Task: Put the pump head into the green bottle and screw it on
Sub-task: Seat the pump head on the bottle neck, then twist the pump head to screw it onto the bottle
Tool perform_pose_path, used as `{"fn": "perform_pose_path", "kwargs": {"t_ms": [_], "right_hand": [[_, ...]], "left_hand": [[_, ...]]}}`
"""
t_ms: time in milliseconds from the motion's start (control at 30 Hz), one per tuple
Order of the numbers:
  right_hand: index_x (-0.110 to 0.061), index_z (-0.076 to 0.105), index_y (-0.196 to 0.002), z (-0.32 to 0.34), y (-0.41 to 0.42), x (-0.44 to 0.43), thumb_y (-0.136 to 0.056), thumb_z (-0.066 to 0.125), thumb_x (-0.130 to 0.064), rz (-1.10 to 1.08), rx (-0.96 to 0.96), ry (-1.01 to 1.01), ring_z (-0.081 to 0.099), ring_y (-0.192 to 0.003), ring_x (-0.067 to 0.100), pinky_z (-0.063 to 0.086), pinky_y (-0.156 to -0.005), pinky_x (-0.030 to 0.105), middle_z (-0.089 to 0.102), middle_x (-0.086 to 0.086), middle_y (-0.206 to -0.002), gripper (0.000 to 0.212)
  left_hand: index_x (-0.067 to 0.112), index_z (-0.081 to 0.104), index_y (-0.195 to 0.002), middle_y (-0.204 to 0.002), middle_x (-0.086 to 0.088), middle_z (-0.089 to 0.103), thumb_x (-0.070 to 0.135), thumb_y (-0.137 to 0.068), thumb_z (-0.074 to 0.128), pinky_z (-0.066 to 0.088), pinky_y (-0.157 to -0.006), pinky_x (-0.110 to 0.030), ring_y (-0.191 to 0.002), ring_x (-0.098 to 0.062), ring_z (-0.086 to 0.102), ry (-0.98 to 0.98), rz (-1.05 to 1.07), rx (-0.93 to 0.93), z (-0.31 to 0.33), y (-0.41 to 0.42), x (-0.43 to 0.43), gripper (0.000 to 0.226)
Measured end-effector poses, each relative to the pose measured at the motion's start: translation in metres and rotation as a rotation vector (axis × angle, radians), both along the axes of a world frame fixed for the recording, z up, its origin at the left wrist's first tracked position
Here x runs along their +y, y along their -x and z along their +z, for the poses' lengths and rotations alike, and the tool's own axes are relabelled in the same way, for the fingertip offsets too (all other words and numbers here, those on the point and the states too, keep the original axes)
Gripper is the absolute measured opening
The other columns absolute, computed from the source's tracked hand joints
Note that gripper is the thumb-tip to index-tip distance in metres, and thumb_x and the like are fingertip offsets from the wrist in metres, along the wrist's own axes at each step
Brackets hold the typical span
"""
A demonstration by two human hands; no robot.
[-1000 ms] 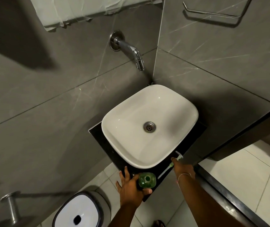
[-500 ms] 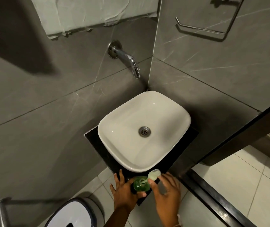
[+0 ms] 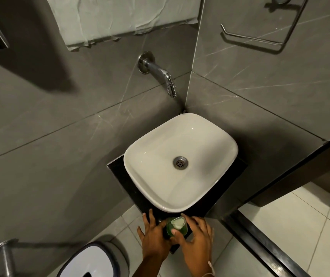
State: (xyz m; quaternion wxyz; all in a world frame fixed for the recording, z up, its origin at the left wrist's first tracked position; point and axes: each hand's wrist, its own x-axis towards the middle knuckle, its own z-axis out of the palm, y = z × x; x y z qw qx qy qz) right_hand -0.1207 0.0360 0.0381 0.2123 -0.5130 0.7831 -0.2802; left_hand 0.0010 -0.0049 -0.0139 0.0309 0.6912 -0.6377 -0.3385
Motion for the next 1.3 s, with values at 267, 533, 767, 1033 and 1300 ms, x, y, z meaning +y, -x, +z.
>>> {"fn": "perform_pose_path", "kwargs": {"t_ms": [267, 533, 767, 1033, 1300], "right_hand": [[-0.023, 0.06, -0.068, -0.001, -0.008, -0.009, -0.051, 0.077, -0.054, -0.118, -0.063, -0.006, 0.054, -0.093, 0.031, 0.046, -0.086, 0.048, 0.061, 0.0, -0.088, 0.039], [-0.035, 0.073, -0.097, 0.002, -0.01, -0.004, -0.057, 0.076, -0.052, -0.061, -0.064, 0.062, 0.052, -0.102, 0.027, 0.04, -0.095, 0.046, 0.061, -0.006, -0.1, 0.044], [-0.014, 0.063, -0.079, 0.007, -0.019, -0.018, -0.044, 0.084, -0.063, -0.183, -0.027, -0.08, 0.053, -0.103, 0.035, 0.044, -0.09, 0.049, 0.064, 0.008, -0.101, 0.064], [-0.016, 0.074, -0.085, -0.003, -0.01, -0.007, -0.052, 0.084, -0.045, -0.129, -0.059, 0.059, 0.055, -0.105, 0.039, 0.044, -0.093, 0.053, 0.067, 0.008, -0.107, 0.044], [-0.021, 0.067, -0.088, -0.002, -0.018, -0.009, -0.049, 0.074, -0.066, -0.166, -0.095, 0.005, 0.047, -0.11, 0.03, 0.034, -0.103, 0.058, 0.061, 0.003, -0.104, 0.06]], "left_hand": [[0.048, 0.047, -0.126, -0.163, -0.002, -0.006, 0.044, -0.076, 0.068, 0.0, -0.117, -0.064, -0.147, -0.03, -0.019, 0.004, -0.009, -0.054, 0.004, 0.003, -0.002, 0.055], [0.046, 0.048, -0.126, -0.163, -0.003, -0.005, 0.043, -0.077, 0.062, -0.002, -0.116, -0.065, -0.147, -0.03, -0.021, 0.03, -0.018, -0.054, 0.004, 0.002, 0.0, 0.051], [0.041, 0.056, -0.112, -0.163, -0.002, -0.004, 0.038, -0.078, 0.065, -0.005, -0.116, -0.063, -0.147, -0.029, -0.02, 0.036, -0.012, -0.069, 0.003, 0.003, -0.001, 0.036], [0.046, 0.047, -0.127, -0.163, -0.002, -0.005, 0.045, -0.077, 0.064, -0.006, -0.115, -0.064, -0.147, -0.029, -0.021, 0.033, -0.018, -0.071, 0.003, 0.004, 0.001, 0.052], [0.045, 0.047, -0.128, -0.163, -0.003, -0.004, 0.034, -0.079, 0.061, -0.004, -0.117, -0.064, -0.147, -0.029, -0.02, 0.05, -0.016, -0.048, 0.007, 0.002, 0.001, 0.052]]}}
